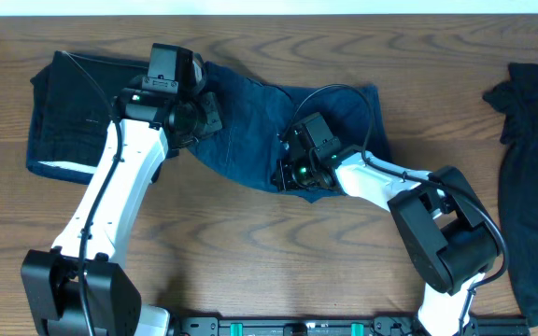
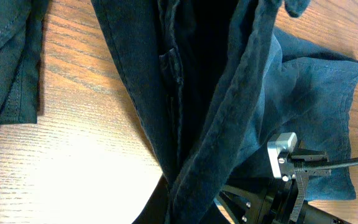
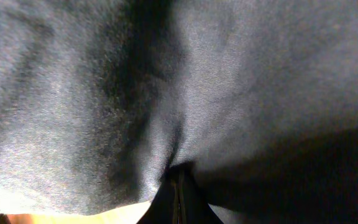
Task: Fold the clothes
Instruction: 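Hold the left end with left gripper, fold right end leftward with right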
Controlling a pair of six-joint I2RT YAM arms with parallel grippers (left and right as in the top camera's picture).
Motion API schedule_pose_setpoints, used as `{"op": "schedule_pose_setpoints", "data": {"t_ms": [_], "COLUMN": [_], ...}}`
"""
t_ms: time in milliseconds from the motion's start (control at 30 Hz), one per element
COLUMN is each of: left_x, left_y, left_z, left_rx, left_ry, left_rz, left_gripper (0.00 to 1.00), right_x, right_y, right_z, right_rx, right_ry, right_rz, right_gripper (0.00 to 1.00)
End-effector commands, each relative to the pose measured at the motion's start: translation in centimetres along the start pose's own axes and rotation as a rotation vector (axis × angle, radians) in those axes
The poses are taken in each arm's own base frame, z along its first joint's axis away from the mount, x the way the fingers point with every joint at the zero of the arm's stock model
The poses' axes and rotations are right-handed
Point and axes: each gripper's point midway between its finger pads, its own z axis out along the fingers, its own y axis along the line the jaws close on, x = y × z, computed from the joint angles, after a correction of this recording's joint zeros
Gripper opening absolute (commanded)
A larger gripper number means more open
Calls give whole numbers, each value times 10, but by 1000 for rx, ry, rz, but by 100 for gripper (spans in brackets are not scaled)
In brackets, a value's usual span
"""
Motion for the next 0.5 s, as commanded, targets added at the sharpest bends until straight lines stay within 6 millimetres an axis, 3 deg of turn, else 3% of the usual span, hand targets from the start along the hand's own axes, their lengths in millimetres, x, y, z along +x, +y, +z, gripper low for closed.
{"op": "schedule_pose_setpoints", "data": {"t_ms": [0, 133, 233, 333, 467], "left_x": [-5, -5, -4, -2, -2], "left_y": [-6, -6, -6, -5, -5], "left_z": [-11, -11, -11, -11, -11], "left_rx": [24, 24, 20, 18, 18], "left_ry": [-20, -20, -13, -8, -8], "left_rz": [-18, -15, -16, -17, -18], "left_gripper": [6, 6, 6, 6, 6], "right_x": [-23, -70, -95, -107, -107], "right_y": [13, 17, 11, 2, -2], "right_z": [-22, -75, -96, -98, -79], "right_rx": [-49, -68, -78, -68, -73], "right_ry": [-52, -224, -323, -366, -356], "right_rz": [-54, -81, -72, -47, -44], "right_gripper": [1, 1, 1, 1, 1]}}
